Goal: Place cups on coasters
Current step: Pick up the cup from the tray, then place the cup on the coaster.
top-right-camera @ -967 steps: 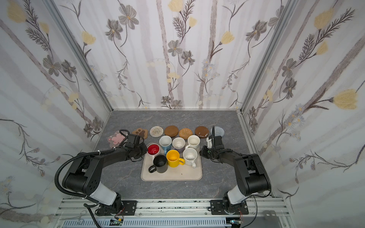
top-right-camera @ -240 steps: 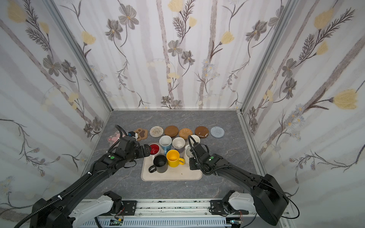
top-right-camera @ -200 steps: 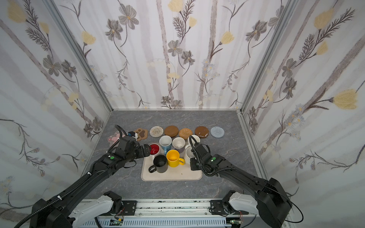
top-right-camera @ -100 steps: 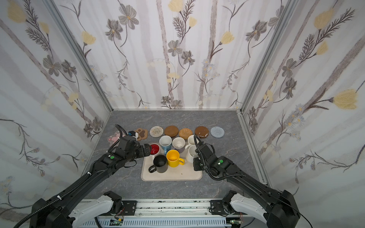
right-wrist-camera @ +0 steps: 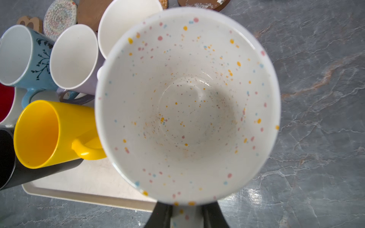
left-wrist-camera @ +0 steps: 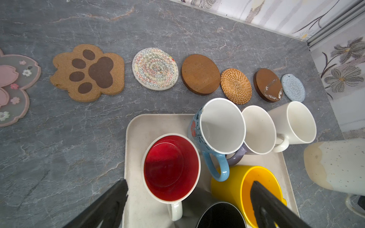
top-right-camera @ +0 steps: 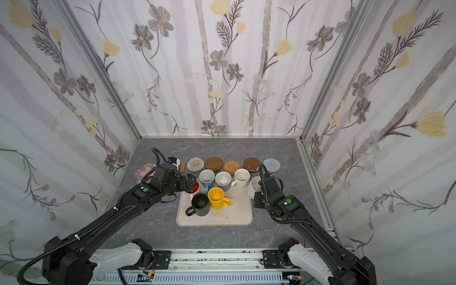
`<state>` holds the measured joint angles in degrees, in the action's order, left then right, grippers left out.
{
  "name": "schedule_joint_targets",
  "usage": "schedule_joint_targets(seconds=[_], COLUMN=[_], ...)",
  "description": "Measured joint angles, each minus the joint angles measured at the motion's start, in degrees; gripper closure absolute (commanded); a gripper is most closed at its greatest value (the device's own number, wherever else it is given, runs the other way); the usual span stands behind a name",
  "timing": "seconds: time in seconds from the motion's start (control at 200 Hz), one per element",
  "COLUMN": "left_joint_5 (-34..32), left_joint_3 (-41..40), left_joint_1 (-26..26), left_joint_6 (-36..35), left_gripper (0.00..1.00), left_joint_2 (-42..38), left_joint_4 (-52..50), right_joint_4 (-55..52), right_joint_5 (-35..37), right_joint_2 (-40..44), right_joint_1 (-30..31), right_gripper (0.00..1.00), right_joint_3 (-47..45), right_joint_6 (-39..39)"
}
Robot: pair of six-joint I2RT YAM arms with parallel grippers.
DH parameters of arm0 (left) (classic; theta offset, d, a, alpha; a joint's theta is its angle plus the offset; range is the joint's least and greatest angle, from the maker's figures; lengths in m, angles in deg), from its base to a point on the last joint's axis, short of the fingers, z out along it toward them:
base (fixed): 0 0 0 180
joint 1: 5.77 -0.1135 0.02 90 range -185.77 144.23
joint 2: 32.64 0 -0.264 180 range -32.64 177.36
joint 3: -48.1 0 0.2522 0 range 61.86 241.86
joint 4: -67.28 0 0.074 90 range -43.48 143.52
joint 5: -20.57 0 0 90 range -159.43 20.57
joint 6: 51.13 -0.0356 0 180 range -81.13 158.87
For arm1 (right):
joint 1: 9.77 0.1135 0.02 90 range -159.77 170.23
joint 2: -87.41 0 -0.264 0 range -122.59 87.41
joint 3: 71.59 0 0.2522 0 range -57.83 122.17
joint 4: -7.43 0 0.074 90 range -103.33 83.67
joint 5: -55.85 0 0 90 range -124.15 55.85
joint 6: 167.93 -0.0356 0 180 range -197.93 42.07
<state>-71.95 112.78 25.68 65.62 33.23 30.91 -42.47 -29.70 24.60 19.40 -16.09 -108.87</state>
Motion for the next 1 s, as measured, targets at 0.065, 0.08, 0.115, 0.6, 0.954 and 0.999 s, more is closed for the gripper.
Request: schedule_joint_targets(seconds=[0.065,0.08,0.115,0.6,0.954,0.999], left_joint_5=[-0.1,-0.1,-0.2,-0.4,2.3,2.3], left_joint_3=[1.2,1.5,2.2,9.5,15.3,16.2], left_joint_1=[0.1,0.1,0.1,-0.5,-4.0,-4.3], left_joint_6=[-0.5,-0.6,-1.0,-3.1,-4.0,-4.1], left_gripper=[0.00,0.00,0.00,0.00,0.00,0.00], left_joint_2=[1.1,1.3,1.9,9.0,16.7,17.5], left_joint_4=[0.0,0.0,0.0,-0.2,-0.2,-0.1], right_joint_4=[0.0,0.2,0.6,1.9,3.9,4.3], right_joint_5=[-0.7,-0.8,-1.0,-0.3,0.8,0.9], right_joint_2=[-1.2,-1.5,-2.2,-18.4,-30.8,-32.3], right_joint_1=[-2.3,-2.9,-4.5,-16.1,-20.1,-20.6], right_gripper=[1.00,1.00,1.00,1.00,1.00,1.00], right_joint_3=[1.6,1.8,2.6,14.5,24.6,25.5], right_joint_6=[1.3,1.6,2.1,9.5,11.6,11.7])
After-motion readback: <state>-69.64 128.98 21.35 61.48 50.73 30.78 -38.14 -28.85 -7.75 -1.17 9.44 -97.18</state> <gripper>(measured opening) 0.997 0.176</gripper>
